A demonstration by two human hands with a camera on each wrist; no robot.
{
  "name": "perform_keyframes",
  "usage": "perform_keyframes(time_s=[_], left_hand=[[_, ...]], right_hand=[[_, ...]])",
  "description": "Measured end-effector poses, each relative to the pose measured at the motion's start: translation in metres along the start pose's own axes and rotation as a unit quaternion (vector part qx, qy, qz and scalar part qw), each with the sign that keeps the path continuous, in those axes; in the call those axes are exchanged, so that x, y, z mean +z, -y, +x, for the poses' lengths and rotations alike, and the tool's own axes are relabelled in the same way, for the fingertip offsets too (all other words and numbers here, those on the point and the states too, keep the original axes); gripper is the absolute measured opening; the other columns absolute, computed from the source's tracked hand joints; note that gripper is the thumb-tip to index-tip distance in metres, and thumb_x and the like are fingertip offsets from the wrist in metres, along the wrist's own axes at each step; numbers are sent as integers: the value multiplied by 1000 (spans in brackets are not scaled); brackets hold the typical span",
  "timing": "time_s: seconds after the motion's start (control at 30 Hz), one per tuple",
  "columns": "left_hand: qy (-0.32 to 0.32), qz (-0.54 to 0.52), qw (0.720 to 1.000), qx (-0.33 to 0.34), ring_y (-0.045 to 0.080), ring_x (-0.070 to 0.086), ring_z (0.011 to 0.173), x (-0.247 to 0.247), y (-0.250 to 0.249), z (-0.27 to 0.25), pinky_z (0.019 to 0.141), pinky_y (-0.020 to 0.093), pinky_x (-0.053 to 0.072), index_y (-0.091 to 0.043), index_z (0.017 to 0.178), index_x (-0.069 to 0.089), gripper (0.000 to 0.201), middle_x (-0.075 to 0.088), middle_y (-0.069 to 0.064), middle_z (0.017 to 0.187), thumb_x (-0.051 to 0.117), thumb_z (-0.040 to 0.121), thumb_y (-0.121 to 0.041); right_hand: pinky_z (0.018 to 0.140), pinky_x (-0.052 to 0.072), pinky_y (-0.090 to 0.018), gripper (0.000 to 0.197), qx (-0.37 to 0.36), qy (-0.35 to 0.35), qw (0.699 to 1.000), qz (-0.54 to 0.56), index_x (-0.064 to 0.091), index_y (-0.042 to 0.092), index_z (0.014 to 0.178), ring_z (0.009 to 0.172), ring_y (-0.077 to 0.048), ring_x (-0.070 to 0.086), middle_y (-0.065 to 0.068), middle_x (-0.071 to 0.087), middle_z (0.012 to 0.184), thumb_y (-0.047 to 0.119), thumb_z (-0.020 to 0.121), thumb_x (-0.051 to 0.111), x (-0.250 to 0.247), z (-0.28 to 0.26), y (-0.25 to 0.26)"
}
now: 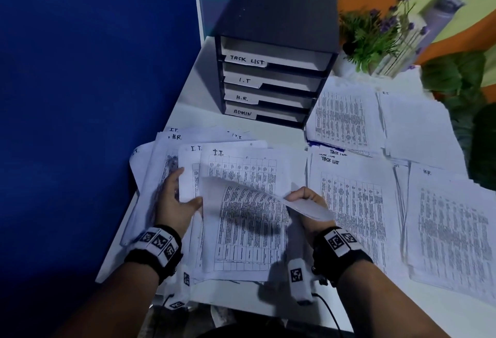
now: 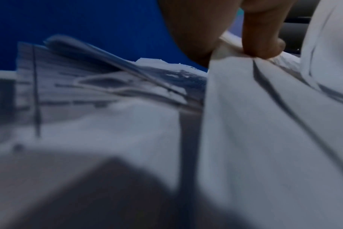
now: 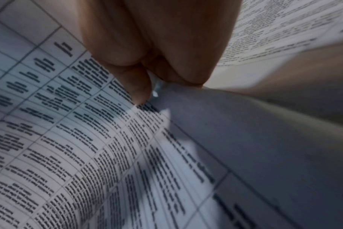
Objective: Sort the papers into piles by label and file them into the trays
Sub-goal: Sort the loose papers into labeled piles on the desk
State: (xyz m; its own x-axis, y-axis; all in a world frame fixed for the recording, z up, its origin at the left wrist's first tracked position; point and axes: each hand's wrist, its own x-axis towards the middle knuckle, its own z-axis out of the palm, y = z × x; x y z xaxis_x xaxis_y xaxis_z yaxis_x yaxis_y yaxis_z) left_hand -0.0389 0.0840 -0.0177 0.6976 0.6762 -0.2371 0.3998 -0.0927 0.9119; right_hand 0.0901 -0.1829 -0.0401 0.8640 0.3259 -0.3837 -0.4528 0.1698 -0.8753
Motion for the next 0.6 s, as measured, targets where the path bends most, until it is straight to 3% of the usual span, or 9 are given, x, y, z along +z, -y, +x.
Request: perform_keyframes(time_s=[0.07,0.1,0.17,0.2,0.3,0.37,0.47,0.53,0.6], left_hand=[[30,10,999,8,24,45,131,-1,3,0,106,49,41,-65,124,38,79,46,-1,144,72,82,-7],[55,9,998,10,22,44,133,-2,4,-1,107,49,40,-60,128,41,68,45,-4,146,70,85,-16],[106,-4,994,-4,22,50,129,0,7,0,106,49,41,-45,129,53,48,51,-3,142,67,84,-38],[115,-8,993,-18,23,54,123,3,8,1,104,49,43,-36,123,61,38,57,1,136,65,85,-39],[56,14,997,-56,25,63,100,10,7,4,92,35,48,-12,98,70,11,70,5,102,67,89,-19],[32,31,997,-63,21,62,80,12,6,6,75,26,46,-4,83,69,20,67,3,80,75,83,-23],[10,45,996,-77,16,46,57,8,12,9,54,24,37,1,67,56,45,52,6,61,82,73,-35],[14,49,995,-86,19,53,57,7,11,10,56,28,47,0,73,60,43,63,11,65,83,71,-37],[11,59,994,-87,26,67,72,7,7,10,69,36,56,-7,82,68,34,73,11,82,83,71,-35]], right_hand=[[52,53,-24,7,-10,34,998,61,72,9,57,56,-18,64,-9,71,67,5,57,78,-2,0,2],[52,53,-26,9,-10,35,997,74,73,8,58,56,-20,64,-9,71,69,12,53,79,-3,-1,2],[51,53,-28,5,-13,35,996,82,72,7,60,58,-22,64,-9,70,71,9,58,67,-4,-3,5],[51,53,-28,11,-17,34,996,83,71,6,60,58,-22,64,-9,70,71,4,65,62,-5,-2,5],[50,52,-24,42,-7,11,999,37,69,7,58,55,-17,64,-6,70,66,-19,82,47,1,2,7],[51,48,-22,41,-8,-35,999,-11,63,8,60,51,-13,57,-1,66,58,-23,83,50,4,3,5],[50,44,-22,36,3,-64,997,-45,56,8,64,52,-14,50,2,60,53,-22,84,52,0,3,1],[53,48,-22,38,-6,-64,997,-53,62,10,60,54,-14,56,-1,63,57,-21,82,58,-6,5,-1],[57,52,-22,46,-13,-59,996,-59,68,15,52,56,-12,60,-1,67,60,-22,79,61,-10,6,-3]])
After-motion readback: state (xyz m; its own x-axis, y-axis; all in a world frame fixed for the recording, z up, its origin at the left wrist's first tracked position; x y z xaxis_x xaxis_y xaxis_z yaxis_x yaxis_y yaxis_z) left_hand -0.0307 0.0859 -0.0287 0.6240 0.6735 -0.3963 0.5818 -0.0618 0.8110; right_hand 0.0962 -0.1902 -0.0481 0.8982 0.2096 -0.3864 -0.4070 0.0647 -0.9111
